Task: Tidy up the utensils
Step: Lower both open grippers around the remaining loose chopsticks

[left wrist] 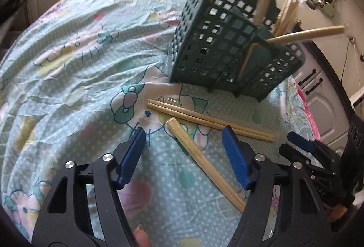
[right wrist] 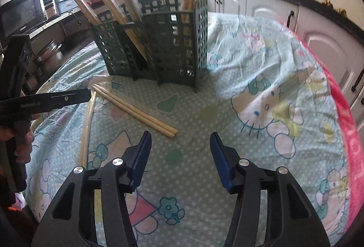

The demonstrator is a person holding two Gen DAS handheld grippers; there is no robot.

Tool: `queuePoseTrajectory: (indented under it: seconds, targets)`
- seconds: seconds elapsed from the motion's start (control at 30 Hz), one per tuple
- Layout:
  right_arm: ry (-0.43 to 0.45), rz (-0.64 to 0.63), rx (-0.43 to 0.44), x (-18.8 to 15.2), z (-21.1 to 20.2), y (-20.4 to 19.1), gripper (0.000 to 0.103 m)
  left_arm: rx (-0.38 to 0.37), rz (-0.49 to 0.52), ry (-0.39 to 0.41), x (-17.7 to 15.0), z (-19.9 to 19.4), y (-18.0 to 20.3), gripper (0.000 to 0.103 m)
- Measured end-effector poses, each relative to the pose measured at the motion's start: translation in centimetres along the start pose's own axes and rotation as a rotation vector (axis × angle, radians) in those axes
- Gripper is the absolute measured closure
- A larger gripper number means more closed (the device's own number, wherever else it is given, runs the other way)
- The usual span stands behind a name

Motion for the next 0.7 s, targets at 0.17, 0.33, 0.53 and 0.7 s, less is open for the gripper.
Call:
queuePoseTrajectory:
  seconds: [0.17, 0.33, 0.53, 0.7]
  targets:
    - [-0.025, 0.043, 0.026, 0.1, 1.1, 0.5, 0.058, -0.003, -0.004, -0.007, 0.5, 0.6, -0.1, 0.048]
    - [-0.028, 0.064, 0.042, 0.3, 1.6, 0.6, 0.063, 0.023, -0.004, -0.013, 0.6, 1.0, -0.3, 0.059]
    - [-0.024, 0.075, 0.051, 0.5, 1.8, 0.8, 0.084, 0.076, 0.029, -0.019, 0.8, 1.5, -0.1, 0.071]
    - [0.003, 0.070, 0.042, 0.8, 1.3, 0.7, 0.096, 0.118, 0.064, -0.022, 0.6, 1.7, 0.2, 0.081]
Point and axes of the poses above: each gripper's, at about its wrist camera, not at the fingertips, and z roughly the way its jaws point, y to its right, x to its top, the point moved 6 cm from there along z, roughly the way its jaws point, and after that the axes turned 4 degrees about x, right-handed, at the moved point
